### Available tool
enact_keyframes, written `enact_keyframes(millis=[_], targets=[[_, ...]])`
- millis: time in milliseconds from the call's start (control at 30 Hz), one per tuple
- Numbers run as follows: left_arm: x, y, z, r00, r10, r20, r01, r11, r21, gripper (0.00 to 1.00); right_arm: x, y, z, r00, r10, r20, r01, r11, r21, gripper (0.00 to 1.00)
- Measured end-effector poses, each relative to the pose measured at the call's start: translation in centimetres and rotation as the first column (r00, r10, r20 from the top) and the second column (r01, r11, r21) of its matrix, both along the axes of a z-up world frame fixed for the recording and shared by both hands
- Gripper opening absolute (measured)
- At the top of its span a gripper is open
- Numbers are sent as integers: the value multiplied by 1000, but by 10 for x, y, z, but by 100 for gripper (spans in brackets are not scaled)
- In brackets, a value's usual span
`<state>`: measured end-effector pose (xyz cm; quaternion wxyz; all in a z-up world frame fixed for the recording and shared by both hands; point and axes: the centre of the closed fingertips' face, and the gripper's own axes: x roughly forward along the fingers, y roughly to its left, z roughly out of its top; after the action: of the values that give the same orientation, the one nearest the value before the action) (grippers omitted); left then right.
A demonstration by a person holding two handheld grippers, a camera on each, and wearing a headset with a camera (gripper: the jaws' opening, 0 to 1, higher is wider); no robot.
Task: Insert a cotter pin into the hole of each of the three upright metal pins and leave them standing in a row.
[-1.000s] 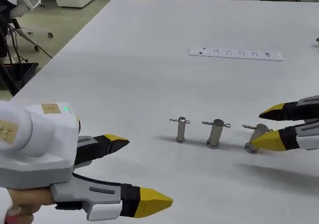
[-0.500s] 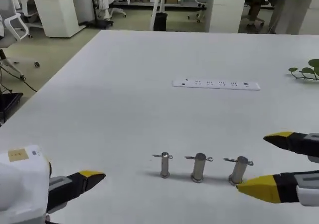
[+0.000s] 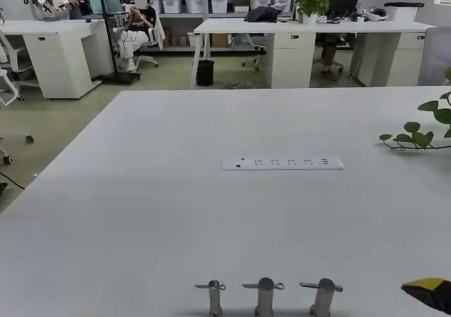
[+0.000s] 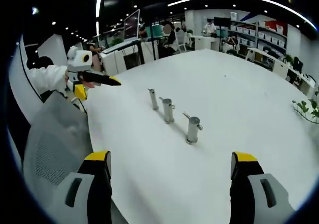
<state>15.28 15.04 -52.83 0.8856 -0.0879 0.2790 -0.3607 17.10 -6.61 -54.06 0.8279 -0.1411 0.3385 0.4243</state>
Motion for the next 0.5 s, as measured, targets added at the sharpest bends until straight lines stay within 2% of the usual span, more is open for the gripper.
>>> enact_keyframes(millis=[100,167,300,367,500], targets=[[-2,-2,-2,1000,-3,-7,3,1000,17,99,-4,3,3,1000,-25,-16,26,999,48,98],[-3,-2,-4,1000,-6,-10,6,1000,29,99,-4,2,5,999,-54,-6,55,996,64,98],[-6,-3,-6,1000,-7,-18,8,998,69,99,-5,-4,1,994,-105,12,104,994,37,98],[-7,-2,-5,1000,-3,-24,5,997,71,99,-6,-5,-5,992,-127,-5,127,991,34,98],[-9,3,-3,1000,9,-28,-7,996,93,99,-11,-3,-13,992,-120,-24,121,993,13,98]])
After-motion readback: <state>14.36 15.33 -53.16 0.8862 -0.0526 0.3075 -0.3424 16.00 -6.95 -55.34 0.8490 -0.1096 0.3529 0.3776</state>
